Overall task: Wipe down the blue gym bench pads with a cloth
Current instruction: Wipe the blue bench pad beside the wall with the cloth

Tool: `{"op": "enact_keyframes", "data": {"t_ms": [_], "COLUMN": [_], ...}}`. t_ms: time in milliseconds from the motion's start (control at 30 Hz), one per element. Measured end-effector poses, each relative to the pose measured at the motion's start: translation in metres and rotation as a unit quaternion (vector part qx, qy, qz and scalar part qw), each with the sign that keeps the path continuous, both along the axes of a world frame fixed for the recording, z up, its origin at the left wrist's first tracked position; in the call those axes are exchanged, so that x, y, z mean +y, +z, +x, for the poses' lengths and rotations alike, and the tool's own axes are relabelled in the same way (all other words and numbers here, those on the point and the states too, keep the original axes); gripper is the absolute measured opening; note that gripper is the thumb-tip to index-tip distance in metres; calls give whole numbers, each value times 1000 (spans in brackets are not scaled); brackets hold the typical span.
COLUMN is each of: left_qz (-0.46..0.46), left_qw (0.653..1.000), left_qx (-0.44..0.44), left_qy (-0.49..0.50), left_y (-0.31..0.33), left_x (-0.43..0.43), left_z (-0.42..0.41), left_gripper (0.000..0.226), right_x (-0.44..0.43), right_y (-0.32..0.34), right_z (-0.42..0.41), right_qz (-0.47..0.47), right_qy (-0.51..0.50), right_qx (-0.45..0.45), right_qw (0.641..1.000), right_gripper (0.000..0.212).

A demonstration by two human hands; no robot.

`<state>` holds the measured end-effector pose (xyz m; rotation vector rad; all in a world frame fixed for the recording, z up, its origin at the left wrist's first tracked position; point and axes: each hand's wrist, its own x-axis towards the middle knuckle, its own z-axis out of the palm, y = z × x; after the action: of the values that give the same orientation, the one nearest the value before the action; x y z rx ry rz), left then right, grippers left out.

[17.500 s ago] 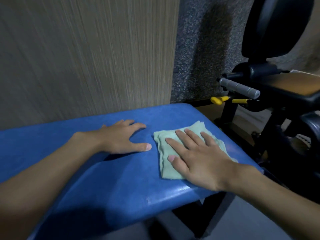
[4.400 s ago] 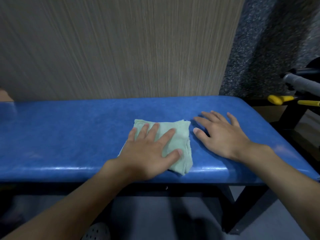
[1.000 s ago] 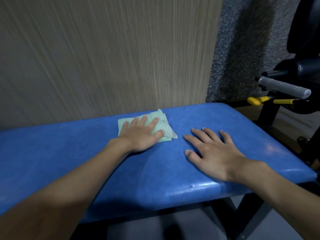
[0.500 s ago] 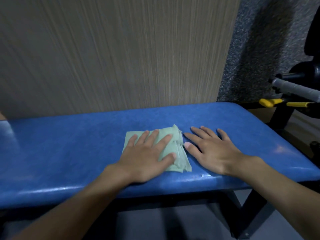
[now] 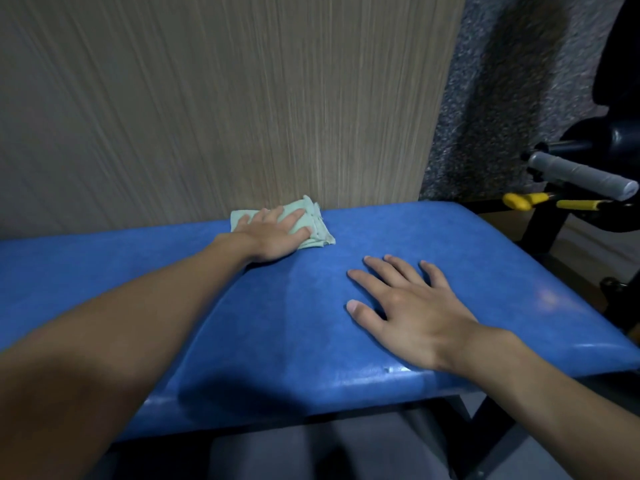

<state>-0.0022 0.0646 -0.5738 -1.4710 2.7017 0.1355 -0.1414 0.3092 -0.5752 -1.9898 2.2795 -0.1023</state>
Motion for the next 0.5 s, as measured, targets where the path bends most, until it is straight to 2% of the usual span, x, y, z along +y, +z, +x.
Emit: {"op": "enact_keyframes", "data": {"t_ms": [167, 367, 500], "left_qz": [-10, -32, -16], "left_qw": [999, 995, 998], "left_qx": [-5, -31, -16], "left_qy": [-32, -86, -66], "left_y": [-3, -1, 5], "left_x": [62, 174, 207], "left_z": [22, 81, 103], "left_gripper": [66, 66, 65], "right_x": [0, 2, 5], "right_y": [1, 3, 11], "right_z": [-1, 1, 9], "right_qz": [3, 3, -18], "right_qy": [-3, -9, -11], "right_qx": [-1, 1, 26], "right_qw": [1000, 1000, 999], "right_gripper": [64, 62, 58]}}
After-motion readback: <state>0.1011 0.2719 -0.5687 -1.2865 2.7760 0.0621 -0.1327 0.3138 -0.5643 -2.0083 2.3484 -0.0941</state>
